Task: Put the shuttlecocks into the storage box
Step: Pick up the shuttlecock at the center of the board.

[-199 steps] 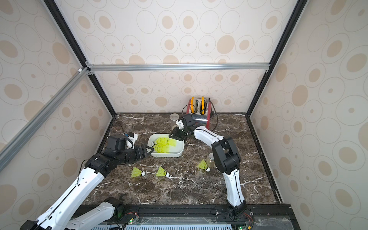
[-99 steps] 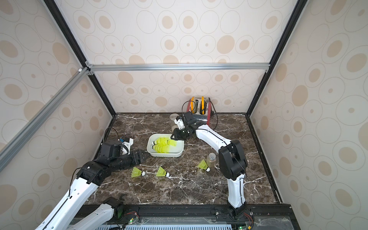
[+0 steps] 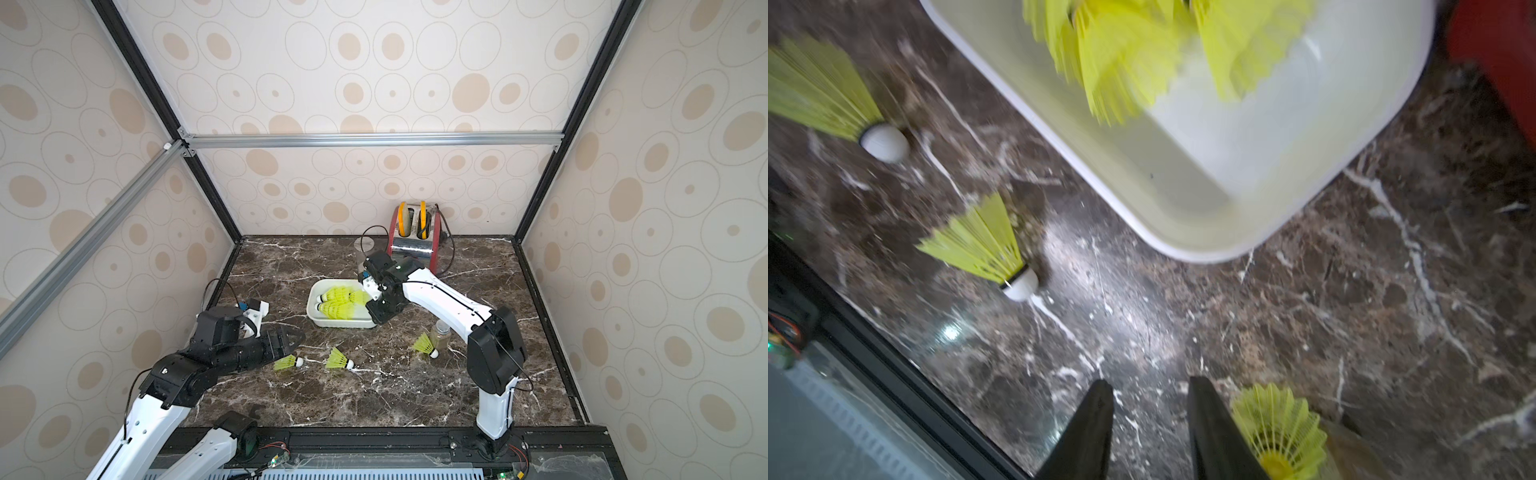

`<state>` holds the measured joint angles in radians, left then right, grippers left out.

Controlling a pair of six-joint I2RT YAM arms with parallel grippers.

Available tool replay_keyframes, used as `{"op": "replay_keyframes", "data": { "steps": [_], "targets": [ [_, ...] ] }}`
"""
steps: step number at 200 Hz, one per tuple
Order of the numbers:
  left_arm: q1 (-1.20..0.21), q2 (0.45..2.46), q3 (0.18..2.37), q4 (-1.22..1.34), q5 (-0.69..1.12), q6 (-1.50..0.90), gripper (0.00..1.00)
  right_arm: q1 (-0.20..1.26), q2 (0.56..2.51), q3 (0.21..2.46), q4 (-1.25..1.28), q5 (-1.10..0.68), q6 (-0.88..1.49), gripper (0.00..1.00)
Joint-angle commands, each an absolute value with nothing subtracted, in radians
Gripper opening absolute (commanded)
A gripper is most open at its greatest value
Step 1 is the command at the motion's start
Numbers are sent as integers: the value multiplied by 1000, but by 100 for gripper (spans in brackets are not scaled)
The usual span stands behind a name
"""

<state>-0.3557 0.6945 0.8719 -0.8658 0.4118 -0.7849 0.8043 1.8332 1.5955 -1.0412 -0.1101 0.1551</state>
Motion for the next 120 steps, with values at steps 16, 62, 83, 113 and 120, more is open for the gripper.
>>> {"op": "replay_keyframes", "data": {
  "steps": [16, 62, 83, 113, 120],
  "targets": [
    [-362, 701, 863, -897, 507, -745, 78, 840, 1784, 1522, -1254, 29, 47, 38],
    [-369, 696, 780, -868, 587, -783, 77, 900, 1904, 1569, -1348, 175, -28, 44],
    [-405, 678, 662, -751, 615, -916, 77, 907, 1948, 1619, -1366, 218, -36, 46],
    [-482, 664, 550, -539, 557, -1117, 77, 913, 2031, 1683, -1399, 255, -40, 48],
    [-505, 683, 531, -494, 549, -1155, 77, 914, 2055, 1693, -1415, 269, -37, 48]
  ]
}}
